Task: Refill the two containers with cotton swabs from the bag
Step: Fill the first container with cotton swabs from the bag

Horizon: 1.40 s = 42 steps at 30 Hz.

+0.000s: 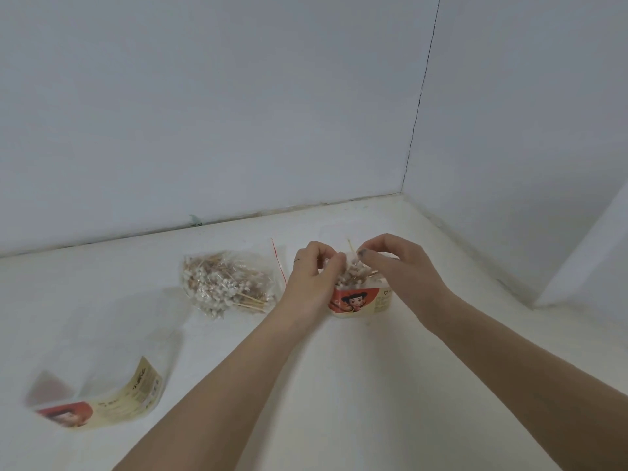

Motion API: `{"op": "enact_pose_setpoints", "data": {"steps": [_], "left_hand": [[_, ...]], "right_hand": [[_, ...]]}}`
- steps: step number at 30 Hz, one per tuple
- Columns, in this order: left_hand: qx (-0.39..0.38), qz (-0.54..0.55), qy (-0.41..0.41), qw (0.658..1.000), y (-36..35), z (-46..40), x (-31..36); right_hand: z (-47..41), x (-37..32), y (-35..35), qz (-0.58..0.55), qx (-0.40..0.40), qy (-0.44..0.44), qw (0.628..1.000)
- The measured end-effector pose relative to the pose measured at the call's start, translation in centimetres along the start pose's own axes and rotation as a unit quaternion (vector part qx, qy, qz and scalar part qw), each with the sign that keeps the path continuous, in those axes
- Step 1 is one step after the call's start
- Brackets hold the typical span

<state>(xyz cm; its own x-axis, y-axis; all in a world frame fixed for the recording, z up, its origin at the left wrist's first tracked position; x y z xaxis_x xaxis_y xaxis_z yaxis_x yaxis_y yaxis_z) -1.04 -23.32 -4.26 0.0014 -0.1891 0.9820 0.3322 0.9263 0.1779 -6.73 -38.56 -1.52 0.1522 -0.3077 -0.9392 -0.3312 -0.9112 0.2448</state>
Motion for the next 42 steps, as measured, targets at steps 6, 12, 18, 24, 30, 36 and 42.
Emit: {"op": "enact_pose_setpoints", "data": {"steps": [6,12,18,24,30,36,42], "left_hand": [[0.043,-0.054,-0.022,0.997,-0.5,-0.4,0.3],[-0.019,-0.021,-0.007,1.0,-0.2,0.2,-0.2],[0.003,-0.055,-0.03,0.998,-0.8,0.0,-0.7],[0.015,-0.051,0.016,0.998,-1.6,-0.3,0.2],[0.019,-0.028,0.009,0.999,-1.6,-0.5,-0.5],[0.02,-0.027,0.031,0.999,-1.5,-1.2,0.1],[-0.01,-0.029,0.024,0.999,-0.9,-0.9,0.2]], "right_hand": [[0.3,0.8,0.0,0.075,-0.027,0.027,0.996],[0.5,0.3,0.8,0.164,-0.047,0.055,0.984],[0.1,0.2,0.9,0.198,-0.064,0.079,0.975],[-0.5,0.7,1.3,0.111,-0.02,0.041,0.993],[-0.2,0.7,1.4,0.115,-0.044,0.056,0.991],[-0.2,0.3,1.3,0.15,-0.073,0.069,0.984],[-0.7,0.1,1.1,0.138,-0.07,0.059,0.986]]}}
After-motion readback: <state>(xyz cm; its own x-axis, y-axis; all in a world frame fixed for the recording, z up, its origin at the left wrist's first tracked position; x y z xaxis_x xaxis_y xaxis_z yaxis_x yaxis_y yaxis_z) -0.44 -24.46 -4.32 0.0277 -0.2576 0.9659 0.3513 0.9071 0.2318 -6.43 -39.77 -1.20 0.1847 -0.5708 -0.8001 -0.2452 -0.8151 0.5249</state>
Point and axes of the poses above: each hand's wrist, its own z-axis away from the middle knuckle, its own y-axis out of the back of the hand, x = y × z, the point moved 1 cm from there along -z, towards the middle knuckle, and after that the axes turned 8 degrees about y, right-handed, at the moved point
